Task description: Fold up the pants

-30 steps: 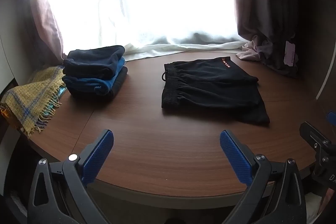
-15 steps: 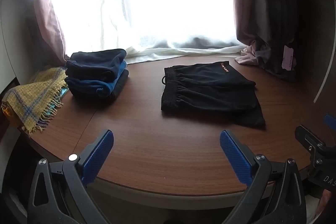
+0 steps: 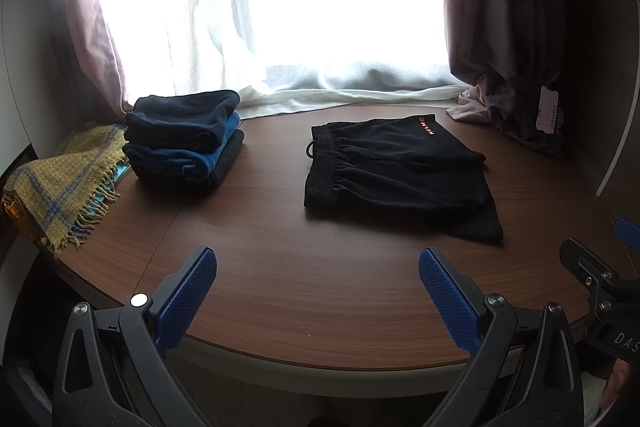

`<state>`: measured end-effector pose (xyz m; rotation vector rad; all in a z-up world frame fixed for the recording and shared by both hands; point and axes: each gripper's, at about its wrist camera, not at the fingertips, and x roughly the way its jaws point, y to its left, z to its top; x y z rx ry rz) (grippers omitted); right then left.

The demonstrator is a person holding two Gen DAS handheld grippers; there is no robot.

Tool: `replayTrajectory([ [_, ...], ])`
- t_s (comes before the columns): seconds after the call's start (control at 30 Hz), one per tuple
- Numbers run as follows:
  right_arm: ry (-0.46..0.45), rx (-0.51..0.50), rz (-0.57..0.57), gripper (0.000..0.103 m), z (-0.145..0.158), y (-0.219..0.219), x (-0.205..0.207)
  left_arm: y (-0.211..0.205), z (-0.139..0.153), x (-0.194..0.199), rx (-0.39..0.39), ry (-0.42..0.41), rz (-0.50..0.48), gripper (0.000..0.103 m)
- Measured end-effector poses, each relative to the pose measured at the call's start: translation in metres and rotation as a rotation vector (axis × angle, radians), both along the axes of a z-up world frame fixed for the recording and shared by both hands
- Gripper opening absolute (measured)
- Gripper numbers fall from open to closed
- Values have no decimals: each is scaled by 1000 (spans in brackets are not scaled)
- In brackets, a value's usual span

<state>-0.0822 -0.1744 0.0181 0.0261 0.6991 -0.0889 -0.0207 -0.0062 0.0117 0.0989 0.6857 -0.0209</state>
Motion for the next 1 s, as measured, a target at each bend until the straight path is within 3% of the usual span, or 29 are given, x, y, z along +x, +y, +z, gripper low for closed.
replayTrajectory([
  [1.0, -30, -16, -11, 102, 4, 0, -5, 0, 14, -5, -4, -42, -22, 103],
])
